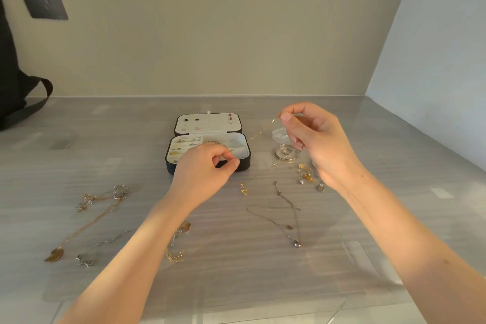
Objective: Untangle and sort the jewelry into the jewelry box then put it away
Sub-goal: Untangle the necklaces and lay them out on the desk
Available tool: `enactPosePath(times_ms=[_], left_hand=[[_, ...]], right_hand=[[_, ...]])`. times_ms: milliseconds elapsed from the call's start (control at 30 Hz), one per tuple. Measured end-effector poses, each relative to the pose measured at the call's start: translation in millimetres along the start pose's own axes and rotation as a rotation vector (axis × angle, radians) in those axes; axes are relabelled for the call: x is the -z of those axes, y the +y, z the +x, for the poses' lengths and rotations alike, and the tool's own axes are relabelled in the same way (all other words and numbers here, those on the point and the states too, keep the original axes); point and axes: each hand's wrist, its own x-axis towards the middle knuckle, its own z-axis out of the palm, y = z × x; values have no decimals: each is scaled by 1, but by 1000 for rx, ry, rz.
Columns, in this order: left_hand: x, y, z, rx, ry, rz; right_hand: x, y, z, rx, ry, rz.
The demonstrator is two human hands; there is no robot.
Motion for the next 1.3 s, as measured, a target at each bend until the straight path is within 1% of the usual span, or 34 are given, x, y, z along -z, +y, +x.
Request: enactPosePath(times_ms=[133, 200, 267, 367, 433, 533, 600, 667, 767, 867, 933, 967, 1033, 1133, 1167, 1233, 1300], left_hand=[[2, 0, 6, 69, -38, -177], [5, 3, 8, 127, -83, -380], [11, 8, 7, 180, -166, -545], [24, 16, 3, 152, -298, -716], [36, 23, 3, 87, -330, -790], [55, 32, 8, 51, -272, -759], [65, 35, 12, 57, -213, -687], [75, 38, 15, 38, -194, -607], [88, 42, 18, 6, -231, -469], [98, 44, 21, -25, -327, -335], [104, 47, 23, -41, -366, -302], [107, 48, 24, -41, -372, -328], [115, 51, 27, -13, -345, -455], [131, 49, 32, 47, -282, -750], [137, 46, 33, 73, -248, -833], [150, 36, 34, 129, -145, -942], [165, 18, 35, 186, -15, -1003]], right_hand=[[-5, -2, 3, -37, -28, -18], [-9, -7, 3, -67, -90, -39], [-17, -15, 5, -88, -189, -94], [-32, -30, 11, -74, -289, -183], [-41, -40, 15, -58, -316, -223], [-51, -54, 20, -25, -332, -237], [-55, -61, 22, 7, -333, -251], [-57, -65, 23, 14, -334, -283], [-60, -67, 22, -16, -333, -264], [-61, -66, 22, -35, -346, -227], [-63, -64, 22, -22, -356, -227], [-64, -62, 21, -13, -362, -234], [-69, -56, 20, -45, -391, -179], [-80, -43, 15, -244, -540, 94], [-86, -39, 12, -287, -601, 148], [-99, -30, 7, -322, -702, 205], [-111, -25, 4, -343, -741, 225]])
